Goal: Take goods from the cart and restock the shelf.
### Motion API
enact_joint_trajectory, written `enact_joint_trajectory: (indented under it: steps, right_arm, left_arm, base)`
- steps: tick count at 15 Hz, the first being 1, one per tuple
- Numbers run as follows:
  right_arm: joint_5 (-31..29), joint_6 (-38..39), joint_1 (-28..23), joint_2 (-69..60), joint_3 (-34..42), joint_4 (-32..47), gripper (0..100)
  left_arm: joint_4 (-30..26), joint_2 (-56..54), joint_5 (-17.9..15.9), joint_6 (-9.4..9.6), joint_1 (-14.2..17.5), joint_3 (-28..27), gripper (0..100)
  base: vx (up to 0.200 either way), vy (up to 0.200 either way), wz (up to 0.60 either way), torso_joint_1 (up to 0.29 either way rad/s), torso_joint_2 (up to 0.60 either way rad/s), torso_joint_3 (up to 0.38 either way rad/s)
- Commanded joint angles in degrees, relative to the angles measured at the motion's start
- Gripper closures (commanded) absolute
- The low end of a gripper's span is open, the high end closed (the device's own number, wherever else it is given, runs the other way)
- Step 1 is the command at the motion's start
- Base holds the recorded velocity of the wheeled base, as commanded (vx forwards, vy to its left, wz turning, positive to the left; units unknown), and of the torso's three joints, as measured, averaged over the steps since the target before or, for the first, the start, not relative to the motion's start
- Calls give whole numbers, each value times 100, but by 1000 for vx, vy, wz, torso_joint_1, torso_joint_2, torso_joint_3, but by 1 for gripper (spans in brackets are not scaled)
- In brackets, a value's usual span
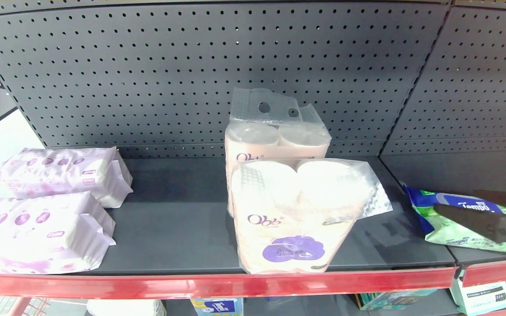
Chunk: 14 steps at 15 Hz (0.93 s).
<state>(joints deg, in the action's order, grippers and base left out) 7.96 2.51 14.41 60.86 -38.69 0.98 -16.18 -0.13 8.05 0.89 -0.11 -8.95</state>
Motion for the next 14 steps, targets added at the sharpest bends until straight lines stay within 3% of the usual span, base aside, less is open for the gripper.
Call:
enact_joint_trajectory:
  steps: [1, 3, 7, 12, 14]
  right_arm:
    - [48, 188, 589, 1315, -253, -1, 0]
    - [30, 329, 897, 1517, -244, 8, 0]
    - [-401, 355, 932, 1886, -147, 8, 0]
    - [-409, 355, 1125, 2150, -112, 8, 0]
    - [-418, 355, 1178, 2264, -147, -1, 0]
  left_arm:
    - [1, 13, 4, 8, 2, -2, 0]
    - [1, 13, 30, 8, 2, -2, 0]
    - [1, 13, 57, 16, 2, -2, 0]
    - [1, 13, 215, 25, 2, -2, 0]
    - [1, 13, 197, 166, 2, -2, 0]
  base:
    - [0, 0, 0, 0, 0, 0]
    - [0, 0, 0, 0, 0, 0]
    - [0, 0, 0, 0, 0, 0]
    - [0, 0, 0, 0, 0, 0]
    - [0, 0, 0, 0, 0, 0]
